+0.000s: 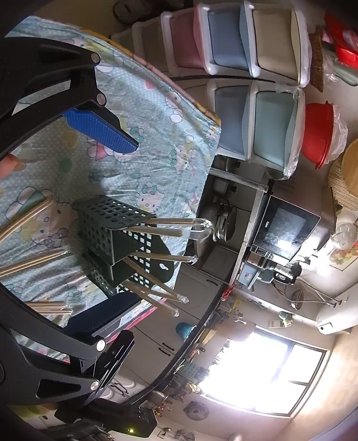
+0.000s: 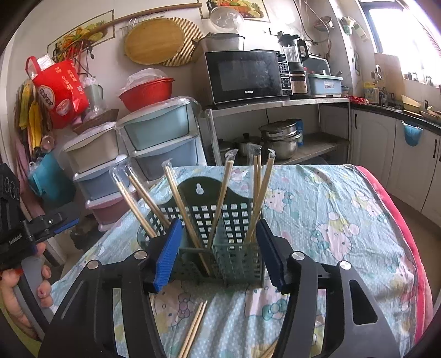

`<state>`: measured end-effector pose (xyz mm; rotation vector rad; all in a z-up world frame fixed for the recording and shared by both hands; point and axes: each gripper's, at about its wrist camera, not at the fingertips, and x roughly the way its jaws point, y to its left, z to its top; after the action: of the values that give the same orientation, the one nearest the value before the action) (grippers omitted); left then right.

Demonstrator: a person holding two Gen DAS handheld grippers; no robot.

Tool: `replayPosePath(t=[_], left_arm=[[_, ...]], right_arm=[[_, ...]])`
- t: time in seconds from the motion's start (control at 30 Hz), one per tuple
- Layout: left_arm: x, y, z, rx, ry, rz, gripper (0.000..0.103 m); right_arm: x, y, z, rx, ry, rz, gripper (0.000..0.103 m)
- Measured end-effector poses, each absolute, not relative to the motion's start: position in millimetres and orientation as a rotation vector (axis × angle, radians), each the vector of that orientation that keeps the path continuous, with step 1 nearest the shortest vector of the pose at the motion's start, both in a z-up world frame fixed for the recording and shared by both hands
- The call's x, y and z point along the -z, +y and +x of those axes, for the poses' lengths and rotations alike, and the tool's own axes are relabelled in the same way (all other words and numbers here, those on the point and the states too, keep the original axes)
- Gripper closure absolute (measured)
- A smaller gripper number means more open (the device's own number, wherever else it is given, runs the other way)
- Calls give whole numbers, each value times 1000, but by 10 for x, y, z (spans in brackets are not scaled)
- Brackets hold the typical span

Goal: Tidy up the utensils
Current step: 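Reach down toward the loose chopsticks beside the caddy with both grippers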

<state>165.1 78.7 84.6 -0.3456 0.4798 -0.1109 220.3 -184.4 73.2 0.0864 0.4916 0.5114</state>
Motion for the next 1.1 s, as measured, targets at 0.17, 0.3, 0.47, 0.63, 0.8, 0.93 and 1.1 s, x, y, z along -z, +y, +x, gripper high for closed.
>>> replayPosePath(t=[0.17, 0.3, 0.47, 0.63, 0.8, 0.93, 1.1], left_arm=[[-783, 742, 1613, 120, 501, -339, 10], [-702, 676, 1591, 137, 528, -340, 10], [-605, 559, 1590, 156, 561, -323, 10], [-490, 435, 1628, 183, 604, -308, 10], [-353, 314, 1669, 207, 649, -297, 10], [-262, 231, 1694, 217, 678, -288, 10], [-165, 128, 1725, 239, 714, -275, 10]], right_arm=[[-693, -1887, 2123, -509, 504, 78, 48], [-647, -1928, 2065, -507, 517, 71, 48], [-574, -2001, 1984, -494, 533, 62, 48], [-439, -2100, 1927, -465, 567, 65, 48], [-213, -2177, 1898, -449, 633, 66, 48], [-52, -2230, 1879, -441, 678, 72, 48], [76, -2303, 1863, -429, 711, 86, 49]])
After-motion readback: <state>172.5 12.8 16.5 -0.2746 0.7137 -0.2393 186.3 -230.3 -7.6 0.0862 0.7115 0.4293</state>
